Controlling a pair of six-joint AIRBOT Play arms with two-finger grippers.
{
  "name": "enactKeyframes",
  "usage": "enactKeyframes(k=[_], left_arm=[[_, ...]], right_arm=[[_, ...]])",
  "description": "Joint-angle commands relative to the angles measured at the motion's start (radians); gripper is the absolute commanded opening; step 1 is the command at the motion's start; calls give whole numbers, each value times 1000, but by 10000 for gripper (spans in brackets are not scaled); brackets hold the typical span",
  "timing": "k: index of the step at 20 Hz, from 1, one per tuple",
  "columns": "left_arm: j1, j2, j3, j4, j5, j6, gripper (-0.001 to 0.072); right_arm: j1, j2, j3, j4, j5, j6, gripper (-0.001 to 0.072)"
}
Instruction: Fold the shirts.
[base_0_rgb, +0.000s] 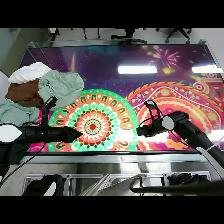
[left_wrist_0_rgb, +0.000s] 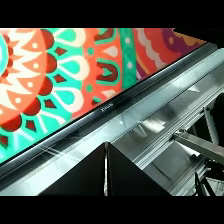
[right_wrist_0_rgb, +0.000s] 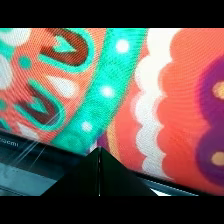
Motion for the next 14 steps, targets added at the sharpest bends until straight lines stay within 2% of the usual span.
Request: enactKeyframes(k=[1,12,14], left_arm=[[0,1,-5,-2,2,0,15],[0,1,-6,-2,2,0,15],[-1,1,-6,-8,37,0,14]], right_arm=[[1,-1,-3,-1,0,0,17],[1,-8,-3,-1,2,0,17],[1,-8,-3,-1,1,0,17]])
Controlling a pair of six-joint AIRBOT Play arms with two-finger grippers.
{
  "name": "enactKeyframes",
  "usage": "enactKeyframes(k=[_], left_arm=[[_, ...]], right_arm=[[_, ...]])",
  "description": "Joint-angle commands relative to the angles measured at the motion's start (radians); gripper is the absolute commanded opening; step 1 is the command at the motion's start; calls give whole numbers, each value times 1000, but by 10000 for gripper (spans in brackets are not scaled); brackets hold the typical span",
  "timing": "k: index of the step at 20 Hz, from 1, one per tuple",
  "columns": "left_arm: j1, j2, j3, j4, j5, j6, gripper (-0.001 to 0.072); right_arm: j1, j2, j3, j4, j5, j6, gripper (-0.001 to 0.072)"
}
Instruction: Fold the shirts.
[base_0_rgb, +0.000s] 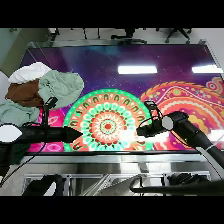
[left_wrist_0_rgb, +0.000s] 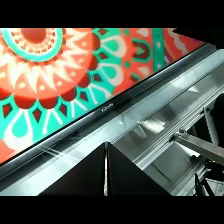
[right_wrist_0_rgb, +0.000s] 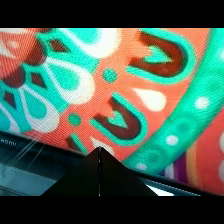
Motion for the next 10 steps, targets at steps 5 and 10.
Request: enactKeyframes(k=[5,10], left_arm=[[14,1,0,67,275,-3,15],[294,-187,114,158,429,-70,525]], right_arm=[[1,-8,0,-2,-8,0,17],[1,-33,0,6,-19,0,18]])
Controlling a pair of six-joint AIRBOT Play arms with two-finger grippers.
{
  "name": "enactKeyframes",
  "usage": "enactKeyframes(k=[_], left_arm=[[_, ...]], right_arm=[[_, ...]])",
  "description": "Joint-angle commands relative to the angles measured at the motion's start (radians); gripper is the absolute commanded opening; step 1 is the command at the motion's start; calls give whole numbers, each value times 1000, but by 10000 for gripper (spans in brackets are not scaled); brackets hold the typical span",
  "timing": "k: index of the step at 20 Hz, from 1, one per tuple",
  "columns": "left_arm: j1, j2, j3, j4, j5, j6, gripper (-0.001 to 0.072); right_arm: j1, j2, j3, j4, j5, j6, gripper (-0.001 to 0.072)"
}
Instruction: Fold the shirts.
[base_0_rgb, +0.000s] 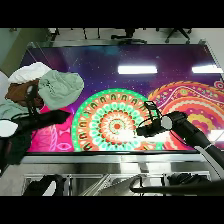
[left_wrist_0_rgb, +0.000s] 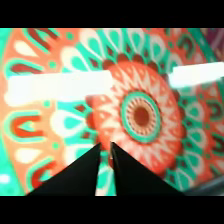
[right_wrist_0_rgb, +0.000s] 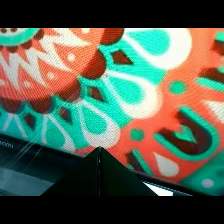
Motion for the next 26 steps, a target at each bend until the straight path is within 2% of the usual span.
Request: enactKeyframes(k=[1,3,4,5,6,7,8,9,11,12,13,17,18,19,20,21,22,26], left_arm=[[201,-174,102,43,70,-26,706],[305,-322,180,43,16,-26,706],[341,-396,219,43,-6,-26,706],[370,-475,257,43,-17,-25,706],[388,-544,291,43,-20,-26,707],[399,-614,325,43,-19,-25,706],[399,-673,354,45,-18,-25,707],[397,-734,390,47,-16,-21,707],[381,-846,462,48,-16,-16,707],[377,-900,500,47,-19,-16,707],[370,-943,533,47,-21,-16,707],[324,-1088,690,47,-38,-16,704],[306,-1116,735,42,-46,-19,517],[287,-1140,785,36,-77,-18,61],[263,-1154,827,35,-112,-19,12],[236,-1157,866,38,-157,-18,12],[202,-1156,910,39,-213,-14,11],[16,-1070,977,33,-418,13,11]], right_arm=[[1,-22,0,11,-10,0,18],[0,-39,0,8,-33,0,28],[0,-43,0,5,-59,0,87],[0,-44,0,6,-93,0,323],[0,-44,0,10,-122,1,432],[0,-44,1,10,-133,8,409],[-2,-44,2,9,-132,29,249],[-12,-44,2,10,-138,53,155],[-54,-44,4,10,-150,125,192],[-83,-44,6,10,-149,142,341],[-114,-44,12,27,-146,148,421],[-197,-44,36,97,-146,139,419],[-197,-44,43,93,-147,139,419],[-197,-44,51,89,-147,140,418],[-197,-44,59,88,-146,139,410],[-197,-44,71,87,-146,136,286],[-202,-44,87,88,-146,116,194],[-325,-44,192,89,-31,71,203]])
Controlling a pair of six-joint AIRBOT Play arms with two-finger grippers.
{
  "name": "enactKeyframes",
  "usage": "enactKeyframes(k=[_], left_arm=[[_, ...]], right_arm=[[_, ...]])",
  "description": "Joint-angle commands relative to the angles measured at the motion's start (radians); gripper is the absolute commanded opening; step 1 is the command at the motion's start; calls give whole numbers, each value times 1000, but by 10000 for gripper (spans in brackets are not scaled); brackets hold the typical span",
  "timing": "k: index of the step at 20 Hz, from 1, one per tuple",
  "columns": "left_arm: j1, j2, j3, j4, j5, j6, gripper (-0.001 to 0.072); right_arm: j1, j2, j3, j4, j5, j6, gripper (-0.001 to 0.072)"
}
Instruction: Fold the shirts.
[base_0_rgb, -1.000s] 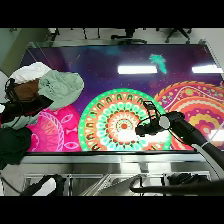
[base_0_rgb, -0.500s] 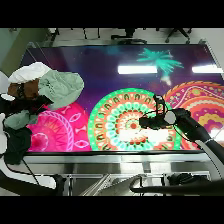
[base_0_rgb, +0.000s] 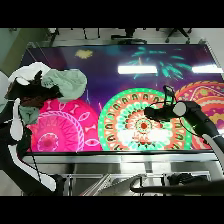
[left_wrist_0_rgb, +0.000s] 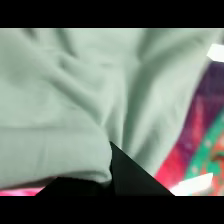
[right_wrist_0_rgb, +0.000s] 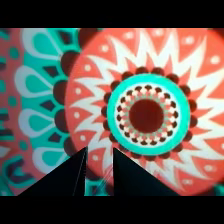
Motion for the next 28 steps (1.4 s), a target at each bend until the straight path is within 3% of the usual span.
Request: enactKeyframes(k=[1,7,12,13,15,16,18,21,24,28], left_arm=[[-181,91,26,-6,-180,35,11],[-579,327,-337,-33,-142,69,12],[-822,320,-465,-108,72,5,13],[-843,304,-443,-107,78,-31,89],[-854,270,-355,-107,-15,-84,703],[-842,260,-303,-106,-91,-112,706],[-800,263,-200,-105,-257,-126,707],[-679,324,-117,-68,-383,-143,706],[-531,448,-220,83,-308,-154,706],[-351,590,-543,120,-138,-152,706]], right_arm=[[-117,0,87,3,103,-65,203],[-220,5,103,3,146,-192,204],[-220,5,103,4,188,-204,205],[-220,5,103,4,204,-204,205],[-220,5,103,4,241,-204,205],[-220,5,103,4,257,-204,209],[-220,-2,103,4,263,-205,394],[-220,-62,103,108,263,-286,391],[-218,-173,103,356,262,-470,391],[-212,-325,103,467,262,-572,391]])
